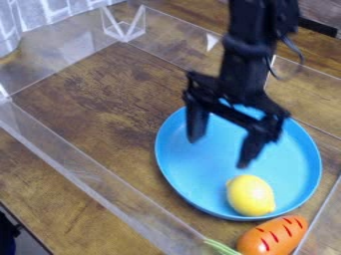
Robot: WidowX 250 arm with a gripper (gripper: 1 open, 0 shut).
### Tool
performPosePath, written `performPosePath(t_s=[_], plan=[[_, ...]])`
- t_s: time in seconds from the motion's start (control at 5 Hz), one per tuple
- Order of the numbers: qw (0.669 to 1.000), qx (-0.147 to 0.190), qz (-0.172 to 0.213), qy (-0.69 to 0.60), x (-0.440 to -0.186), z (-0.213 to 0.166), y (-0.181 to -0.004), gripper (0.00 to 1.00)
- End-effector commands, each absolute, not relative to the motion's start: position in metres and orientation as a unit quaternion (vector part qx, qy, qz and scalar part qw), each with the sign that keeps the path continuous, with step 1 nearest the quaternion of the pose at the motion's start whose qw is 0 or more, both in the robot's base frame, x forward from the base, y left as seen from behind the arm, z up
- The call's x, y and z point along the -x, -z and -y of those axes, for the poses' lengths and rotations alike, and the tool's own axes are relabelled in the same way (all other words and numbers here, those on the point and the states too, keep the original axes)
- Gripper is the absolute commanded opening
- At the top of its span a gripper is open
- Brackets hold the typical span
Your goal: Remove the lemon from the blue tray and put it on the table
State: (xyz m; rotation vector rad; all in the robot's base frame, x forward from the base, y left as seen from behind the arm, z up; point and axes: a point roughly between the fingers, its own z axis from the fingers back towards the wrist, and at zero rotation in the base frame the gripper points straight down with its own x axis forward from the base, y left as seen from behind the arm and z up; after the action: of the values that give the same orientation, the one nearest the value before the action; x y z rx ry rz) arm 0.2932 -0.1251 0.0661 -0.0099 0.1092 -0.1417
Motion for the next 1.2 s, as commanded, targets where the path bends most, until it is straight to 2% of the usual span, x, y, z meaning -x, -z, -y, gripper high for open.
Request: performPosePath(t_s=[0.0,0.2,0.4,1.0], plan=[[0.997,0.015,-0.020,0.078,-0.300,0.148,-0.066,1.00],[0.996,0.020,-0.015,0.082,-0.297,0.164,-0.058,1.00],[0.997,0.020,-0.008,0.077,-0.301,0.164,-0.065,1.00],[0.996,0.020,0.002,0.082,-0.306,0.172,-0.061,1.00]])
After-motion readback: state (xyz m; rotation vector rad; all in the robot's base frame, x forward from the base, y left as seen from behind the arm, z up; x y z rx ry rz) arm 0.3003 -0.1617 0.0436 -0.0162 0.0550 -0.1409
